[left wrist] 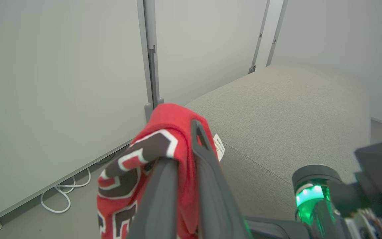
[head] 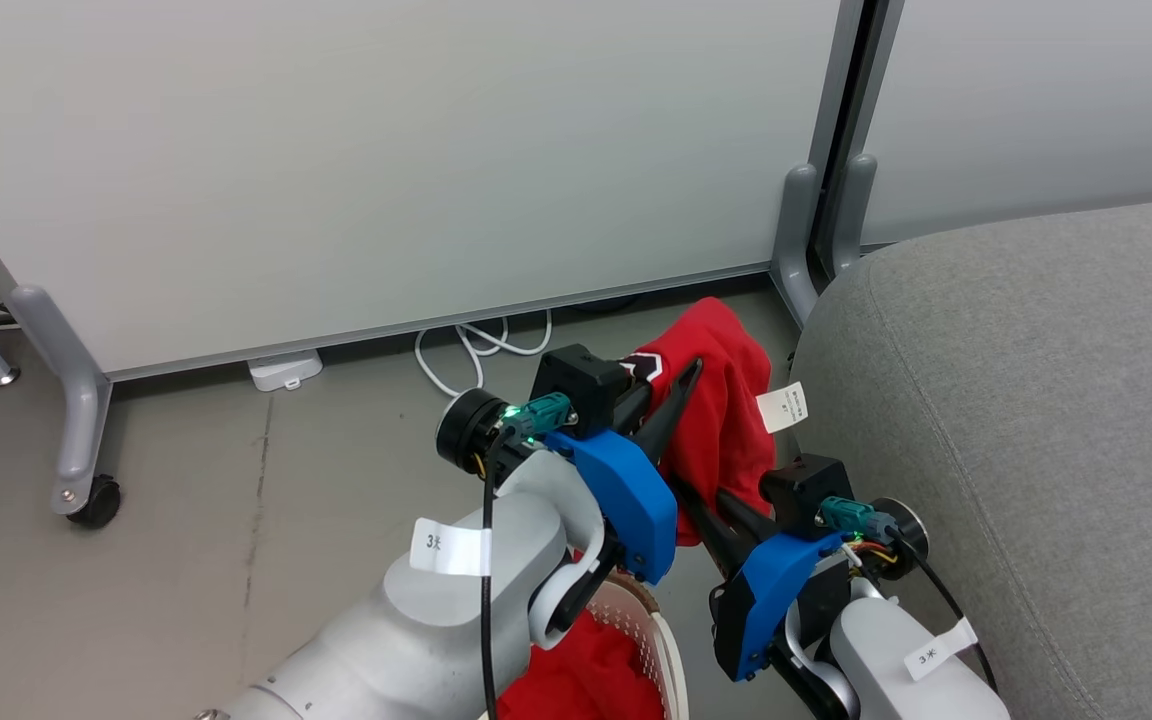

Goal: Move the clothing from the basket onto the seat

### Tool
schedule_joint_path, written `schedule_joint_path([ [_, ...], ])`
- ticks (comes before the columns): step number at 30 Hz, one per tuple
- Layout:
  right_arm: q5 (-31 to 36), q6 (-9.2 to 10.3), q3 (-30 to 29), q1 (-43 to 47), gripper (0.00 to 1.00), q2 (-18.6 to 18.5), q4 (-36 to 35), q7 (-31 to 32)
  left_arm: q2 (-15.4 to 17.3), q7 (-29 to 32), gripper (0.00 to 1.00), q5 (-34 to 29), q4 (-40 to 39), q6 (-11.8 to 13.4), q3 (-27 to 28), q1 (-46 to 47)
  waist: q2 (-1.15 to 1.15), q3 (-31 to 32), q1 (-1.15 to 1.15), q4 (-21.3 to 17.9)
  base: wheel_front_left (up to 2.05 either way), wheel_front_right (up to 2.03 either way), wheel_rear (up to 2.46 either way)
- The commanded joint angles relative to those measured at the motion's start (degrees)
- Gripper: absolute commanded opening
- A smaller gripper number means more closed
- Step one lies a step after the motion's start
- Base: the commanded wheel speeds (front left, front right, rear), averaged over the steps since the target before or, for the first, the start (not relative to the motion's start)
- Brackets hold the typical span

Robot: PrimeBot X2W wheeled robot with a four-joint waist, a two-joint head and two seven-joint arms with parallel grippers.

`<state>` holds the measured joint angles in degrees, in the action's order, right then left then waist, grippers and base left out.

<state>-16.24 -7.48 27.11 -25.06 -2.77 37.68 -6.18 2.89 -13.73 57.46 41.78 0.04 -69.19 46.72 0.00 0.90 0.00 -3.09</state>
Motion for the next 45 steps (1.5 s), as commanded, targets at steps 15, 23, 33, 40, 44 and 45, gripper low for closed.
schedule_joint_path([
  [15,0.22,-0.03,-0.24,0.01,0.00,-0.20,-0.01,-0.84,-0.01,-1.22,1.00,-0.36,0.42,0.88,-0.66,1.42,0.00,0.01,0.00,0.05,0.00,0.00,0.00],
  [23,0.29,-0.03,-0.34,-0.11,0.00,-0.20,-0.34,-0.94,-0.01,-1.42,1.00,-0.50,0.95,0.69,-0.39,1.11,0.00,-0.02,0.00,-0.11,0.00,0.00,0.00],
  [33,0.64,-0.03,-1.69,-0.16,0.00,-0.20,-0.95,-1.66,3.21,-1.53,1.00,-5.29,-2.47,1.38,4.60,-4.05,0.00,-0.80,0.00,-0.65,0.00,0.00,0.00],
  [40,0.97,-0.03,-3.25,-0.05,0.00,-0.20,-1.38,-1.98,7.59,-1.54,1.00,-12.17,-10.56,1.61,10.96,-12.38,0.00,-1.46,0.00,-0.94,0.00,0.00,0.00],
  [44,1.07,-0.03,-3.96,-0.20,0.00,-0.20,-1.61,-2.17,9.38,-1.55,1.00,-15.30,-15.61,0.94,15.95,-18.00,0.00,-1.90,0.00,-0.96,0.00,0.00,0.00],
  [45,1.12,-0.03,-4.14,-0.24,0.00,-0.20,-1.63,-2.19,9.76,-1.54,1.00,-16.29,-16.76,0.78,17.25,-19.22,0.00,-1.99,0.00,-0.91,0.00,0.00,0.00],
])
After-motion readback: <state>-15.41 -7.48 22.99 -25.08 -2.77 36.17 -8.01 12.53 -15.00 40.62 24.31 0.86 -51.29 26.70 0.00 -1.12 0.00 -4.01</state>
